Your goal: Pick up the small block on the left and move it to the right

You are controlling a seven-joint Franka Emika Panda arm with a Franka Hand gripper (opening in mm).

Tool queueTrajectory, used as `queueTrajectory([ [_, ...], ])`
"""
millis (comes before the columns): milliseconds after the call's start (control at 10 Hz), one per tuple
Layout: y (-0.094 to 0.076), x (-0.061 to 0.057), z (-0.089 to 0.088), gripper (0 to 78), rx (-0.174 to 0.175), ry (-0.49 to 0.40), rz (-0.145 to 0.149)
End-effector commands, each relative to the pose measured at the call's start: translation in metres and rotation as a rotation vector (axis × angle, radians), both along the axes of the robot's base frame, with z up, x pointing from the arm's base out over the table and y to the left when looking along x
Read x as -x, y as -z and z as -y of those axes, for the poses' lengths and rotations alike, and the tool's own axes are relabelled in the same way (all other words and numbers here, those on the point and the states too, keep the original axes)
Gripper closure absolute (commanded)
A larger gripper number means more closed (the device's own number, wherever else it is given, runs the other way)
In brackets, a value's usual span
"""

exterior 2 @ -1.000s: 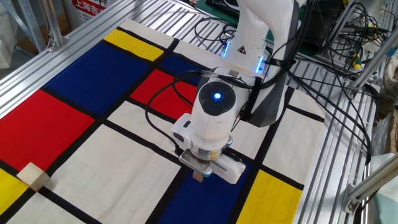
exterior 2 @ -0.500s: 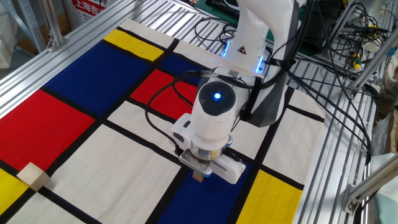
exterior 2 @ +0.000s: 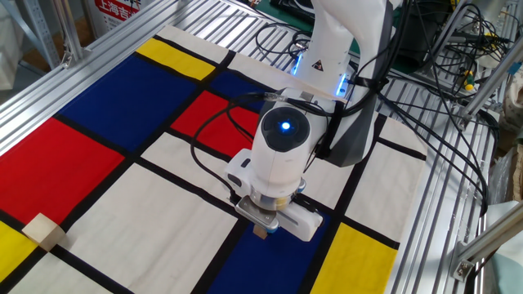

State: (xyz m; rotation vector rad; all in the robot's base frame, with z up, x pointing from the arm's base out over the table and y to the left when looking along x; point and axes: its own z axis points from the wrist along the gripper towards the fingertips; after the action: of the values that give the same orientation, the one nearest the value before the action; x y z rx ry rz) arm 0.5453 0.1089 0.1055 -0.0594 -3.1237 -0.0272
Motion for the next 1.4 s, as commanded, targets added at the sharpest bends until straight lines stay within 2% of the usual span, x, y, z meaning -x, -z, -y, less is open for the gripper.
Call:
queueTrajectory([
  [100, -0.0013, -0.001, -0.0001, 76.3, -0.001, -0.004, 0.003],
  [400, -0.0013, -0.001, -0.0001, 76.3, -0.001, -0.004, 0.003],
  [500, -0.0013, -0.001, -0.0001, 0.2, -0.001, -0.004, 0.003],
  [1400, -0.0013, -0.001, -0.0001, 0.2, -0.001, -0.004, 0.003],
])
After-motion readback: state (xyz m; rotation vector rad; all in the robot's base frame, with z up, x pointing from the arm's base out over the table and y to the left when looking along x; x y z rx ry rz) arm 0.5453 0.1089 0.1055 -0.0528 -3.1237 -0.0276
